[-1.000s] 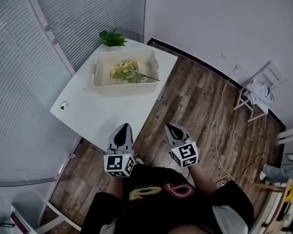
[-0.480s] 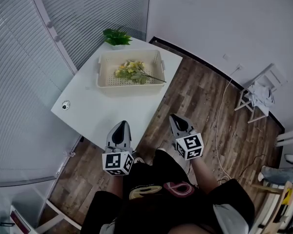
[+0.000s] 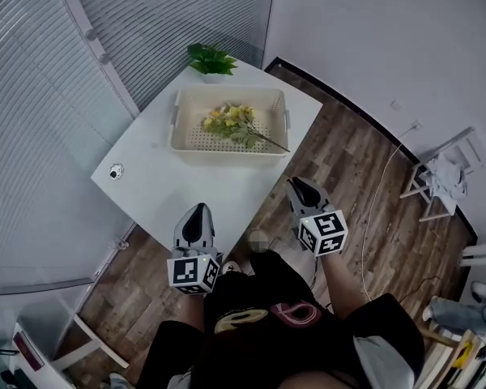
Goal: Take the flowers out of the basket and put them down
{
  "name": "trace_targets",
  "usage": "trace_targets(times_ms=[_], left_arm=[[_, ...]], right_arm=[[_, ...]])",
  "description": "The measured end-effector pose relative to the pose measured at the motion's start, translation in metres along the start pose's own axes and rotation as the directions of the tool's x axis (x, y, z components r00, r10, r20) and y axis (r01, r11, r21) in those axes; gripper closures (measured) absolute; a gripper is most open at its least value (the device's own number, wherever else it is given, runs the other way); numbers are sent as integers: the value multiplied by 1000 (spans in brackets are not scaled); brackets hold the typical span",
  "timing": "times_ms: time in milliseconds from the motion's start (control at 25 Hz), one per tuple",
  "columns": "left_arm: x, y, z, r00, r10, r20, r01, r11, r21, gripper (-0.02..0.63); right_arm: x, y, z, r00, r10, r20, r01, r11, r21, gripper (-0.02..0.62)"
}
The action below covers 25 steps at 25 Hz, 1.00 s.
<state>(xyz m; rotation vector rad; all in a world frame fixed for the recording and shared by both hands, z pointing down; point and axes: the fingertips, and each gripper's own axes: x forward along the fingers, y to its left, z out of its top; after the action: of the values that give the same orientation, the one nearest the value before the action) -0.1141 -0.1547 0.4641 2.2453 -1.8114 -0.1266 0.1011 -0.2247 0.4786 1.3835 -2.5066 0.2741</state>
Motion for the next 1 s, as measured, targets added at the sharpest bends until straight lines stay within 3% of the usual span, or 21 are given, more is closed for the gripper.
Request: trace_targets(times_ms=[640,1000], left_arm=[[46,34,15,986,164,33,-163,986,-22,589],[52,41,26,973,222,59,-221,975,-28,588]], right_arm=[[99,-34,50,981,154,-116,-164,983,-83,414],[153,-35,46,923,249,-292,-280,958,-67,405]])
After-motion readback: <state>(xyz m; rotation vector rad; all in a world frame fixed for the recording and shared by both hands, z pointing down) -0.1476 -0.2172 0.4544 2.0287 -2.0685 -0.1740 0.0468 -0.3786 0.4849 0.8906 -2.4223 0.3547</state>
